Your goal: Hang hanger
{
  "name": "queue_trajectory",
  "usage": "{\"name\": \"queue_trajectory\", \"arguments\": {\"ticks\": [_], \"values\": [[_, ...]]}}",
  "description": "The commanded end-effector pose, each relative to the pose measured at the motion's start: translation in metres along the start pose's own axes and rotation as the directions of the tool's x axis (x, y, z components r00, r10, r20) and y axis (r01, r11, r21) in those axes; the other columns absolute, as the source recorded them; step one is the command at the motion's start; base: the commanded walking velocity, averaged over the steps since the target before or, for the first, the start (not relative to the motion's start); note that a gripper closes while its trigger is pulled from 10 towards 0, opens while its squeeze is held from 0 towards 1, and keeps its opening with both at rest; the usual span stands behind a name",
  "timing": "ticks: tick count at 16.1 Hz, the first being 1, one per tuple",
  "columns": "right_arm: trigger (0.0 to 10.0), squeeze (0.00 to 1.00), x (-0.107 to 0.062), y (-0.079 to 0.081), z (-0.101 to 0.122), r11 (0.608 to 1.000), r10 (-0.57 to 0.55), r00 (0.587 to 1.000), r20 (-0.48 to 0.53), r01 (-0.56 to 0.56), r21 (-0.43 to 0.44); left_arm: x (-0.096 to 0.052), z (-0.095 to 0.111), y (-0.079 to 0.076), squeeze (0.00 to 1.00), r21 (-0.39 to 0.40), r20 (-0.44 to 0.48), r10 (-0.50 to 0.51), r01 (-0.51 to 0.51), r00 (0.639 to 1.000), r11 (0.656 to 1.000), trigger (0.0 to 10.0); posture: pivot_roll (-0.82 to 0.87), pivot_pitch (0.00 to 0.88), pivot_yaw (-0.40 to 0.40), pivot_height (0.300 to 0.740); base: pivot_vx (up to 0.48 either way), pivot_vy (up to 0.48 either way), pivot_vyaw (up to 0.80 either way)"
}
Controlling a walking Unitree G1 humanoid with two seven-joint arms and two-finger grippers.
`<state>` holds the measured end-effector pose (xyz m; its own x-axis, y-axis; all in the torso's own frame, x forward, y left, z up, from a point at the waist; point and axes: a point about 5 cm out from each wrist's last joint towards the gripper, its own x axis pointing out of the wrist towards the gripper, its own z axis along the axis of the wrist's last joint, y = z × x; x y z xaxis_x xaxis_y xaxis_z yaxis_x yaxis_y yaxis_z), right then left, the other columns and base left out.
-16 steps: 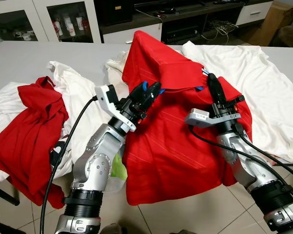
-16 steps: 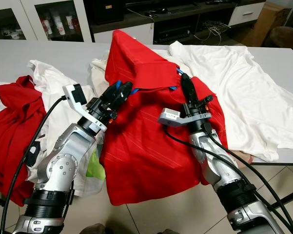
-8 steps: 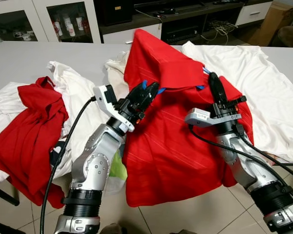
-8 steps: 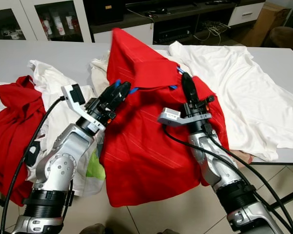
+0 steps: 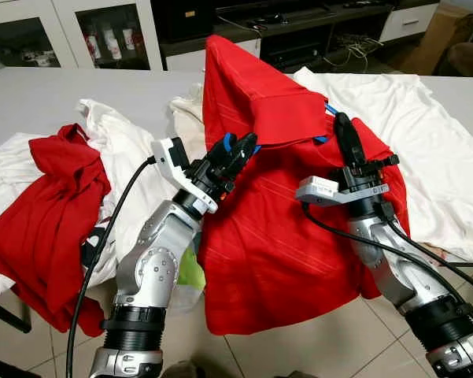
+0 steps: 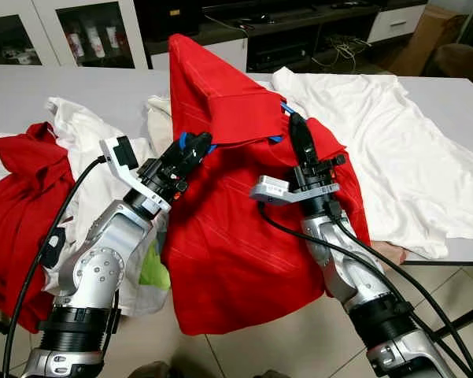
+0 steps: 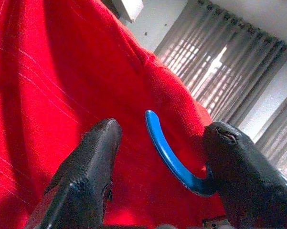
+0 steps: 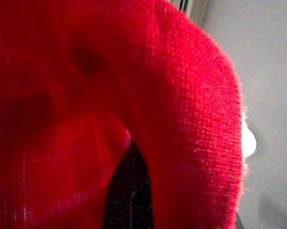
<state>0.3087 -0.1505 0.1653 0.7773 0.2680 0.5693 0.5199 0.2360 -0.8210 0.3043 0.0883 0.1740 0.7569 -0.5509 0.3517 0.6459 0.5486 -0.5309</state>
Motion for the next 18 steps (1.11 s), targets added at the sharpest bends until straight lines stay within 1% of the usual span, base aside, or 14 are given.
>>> {"name": "queue_trajectory", "arguments": {"ticks": [1, 5, 7, 8, 9, 12, 18], "values": [[10.0, 0.00, 0.001, -0.006, 0.003, 0.999, -0.040, 0.999, 0.008, 0.040, 0.016, 0.001, 0.004, -0.003, 0.00, 0.002, 0.020, -0.013, 0.013, 1.000, 1.000, 0.0, 0.08, 0.000, 0.014, 0.740, 0.000, 0.000, 0.00], [10.0, 0.00, 0.001, -0.006, -0.003, 0.999, -0.040, 0.999, -0.035, 0.041, 0.026, 0.000, 0.005, -0.004, 0.00, -0.010, 0.032, -0.024, 0.025, 0.999, 1.000, 0.0, 0.08, 0.000, 0.013, 0.740, 0.000, 0.000, 0.00], [10.0, 0.00, 0.002, -0.007, -0.008, 0.998, -0.044, 0.996, -0.076, 0.047, 0.033, 0.001, 0.006, -0.002, 0.00, -0.004, 0.036, 0.000, 0.000, 0.999, 1.000, 0.0, 0.08, 0.000, 0.013, 0.740, 0.000, 0.000, 0.00], [10.0, 0.00, 0.003, -0.007, -0.010, 0.998, -0.044, 0.996, -0.081, 0.047, 0.029, 0.001, 0.005, 0.001, 0.00, 0.005, 0.027, 0.029, -0.029, 0.999, 1.000, 3.7, 0.08, 0.000, 0.013, 0.740, 0.000, 0.000, 0.00], [10.0, 0.00, 0.003, -0.007, -0.010, 0.998, -0.044, 0.996, -0.083, 0.047, 0.029, 0.002, 0.005, 0.002, 0.00, 0.007, 0.027, 0.041, -0.041, 0.999, 0.999, 10.0, 0.08, 0.000, 0.013, 0.740, 0.000, 0.000, 0.00], [10.0, 0.00, 0.004, -0.006, -0.011, 0.998, -0.043, 0.994, -0.105, 0.047, 0.031, 0.002, 0.006, 0.003, 0.00, 0.008, 0.029, 0.040, -0.040, 0.999, 0.999, 10.0, 0.09, 0.000, 0.013, 0.740, 0.000, 0.000, 0.00], [10.0, 0.00, 0.006, -0.005, -0.011, 0.999, -0.043, 0.992, -0.116, 0.046, 0.027, 0.003, 0.005, 0.002, 0.00, 0.002, 0.020, 0.038, -0.038, 0.999, 0.999, 10.0, 0.08, 0.000, 0.013, 0.740, 0.000, 0.000, 0.00]]}}
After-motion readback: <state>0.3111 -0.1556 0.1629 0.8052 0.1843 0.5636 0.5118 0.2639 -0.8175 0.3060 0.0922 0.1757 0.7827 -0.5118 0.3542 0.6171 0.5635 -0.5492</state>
